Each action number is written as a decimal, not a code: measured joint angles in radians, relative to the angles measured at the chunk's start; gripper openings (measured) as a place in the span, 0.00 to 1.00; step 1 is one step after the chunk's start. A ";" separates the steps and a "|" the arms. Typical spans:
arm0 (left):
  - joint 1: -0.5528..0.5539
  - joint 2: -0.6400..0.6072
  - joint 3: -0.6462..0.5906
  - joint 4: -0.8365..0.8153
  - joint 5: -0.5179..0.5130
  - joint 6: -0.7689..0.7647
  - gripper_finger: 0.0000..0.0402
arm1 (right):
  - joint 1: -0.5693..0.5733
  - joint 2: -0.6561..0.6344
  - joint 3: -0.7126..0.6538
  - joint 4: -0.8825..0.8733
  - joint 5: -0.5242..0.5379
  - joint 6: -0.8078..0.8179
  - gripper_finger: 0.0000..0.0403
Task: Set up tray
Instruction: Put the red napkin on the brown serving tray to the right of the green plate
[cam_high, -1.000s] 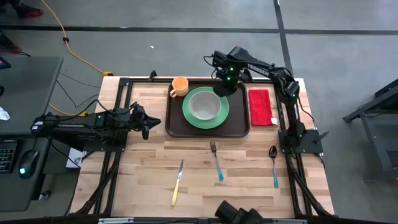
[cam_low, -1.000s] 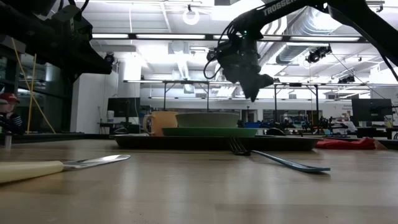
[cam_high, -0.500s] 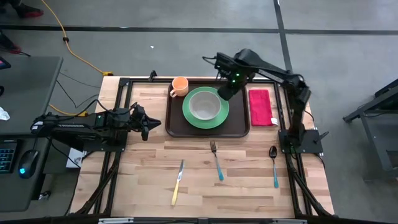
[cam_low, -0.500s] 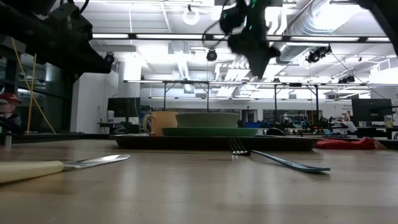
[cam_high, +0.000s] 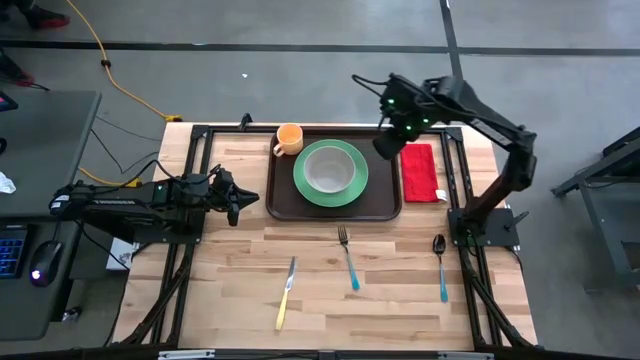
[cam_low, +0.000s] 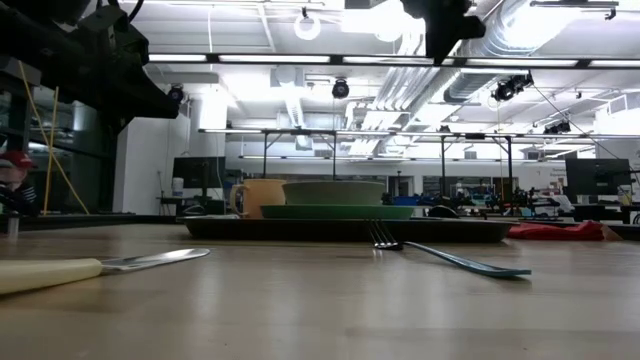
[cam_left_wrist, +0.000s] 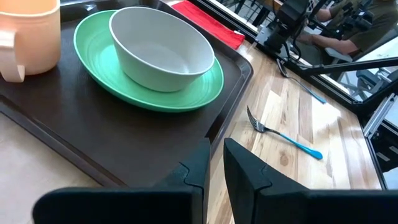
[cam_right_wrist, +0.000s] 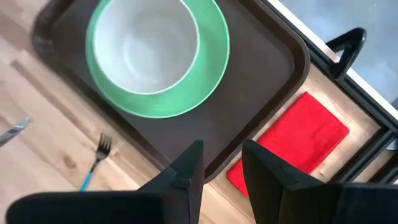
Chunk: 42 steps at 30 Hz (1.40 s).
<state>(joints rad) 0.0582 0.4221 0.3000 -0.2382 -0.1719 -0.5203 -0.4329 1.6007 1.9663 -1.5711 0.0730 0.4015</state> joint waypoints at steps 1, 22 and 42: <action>0.000 0.000 0.000 0.000 0.000 0.000 0.19 | 0.007 -0.011 0.000 0.000 0.000 0.001 0.22; 0.000 0.000 0.000 0.000 0.000 0.000 0.19 | 0.094 -0.061 -0.021 0.001 0.027 0.129 0.22; 0.000 0.000 0.000 -0.004 0.006 -0.001 0.19 | 0.039 -0.364 -0.764 0.151 -0.011 0.384 0.22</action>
<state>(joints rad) 0.0586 0.4223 0.3000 -0.2420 -0.1658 -0.5209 -0.3935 1.2368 1.2024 -1.4203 0.0617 0.7858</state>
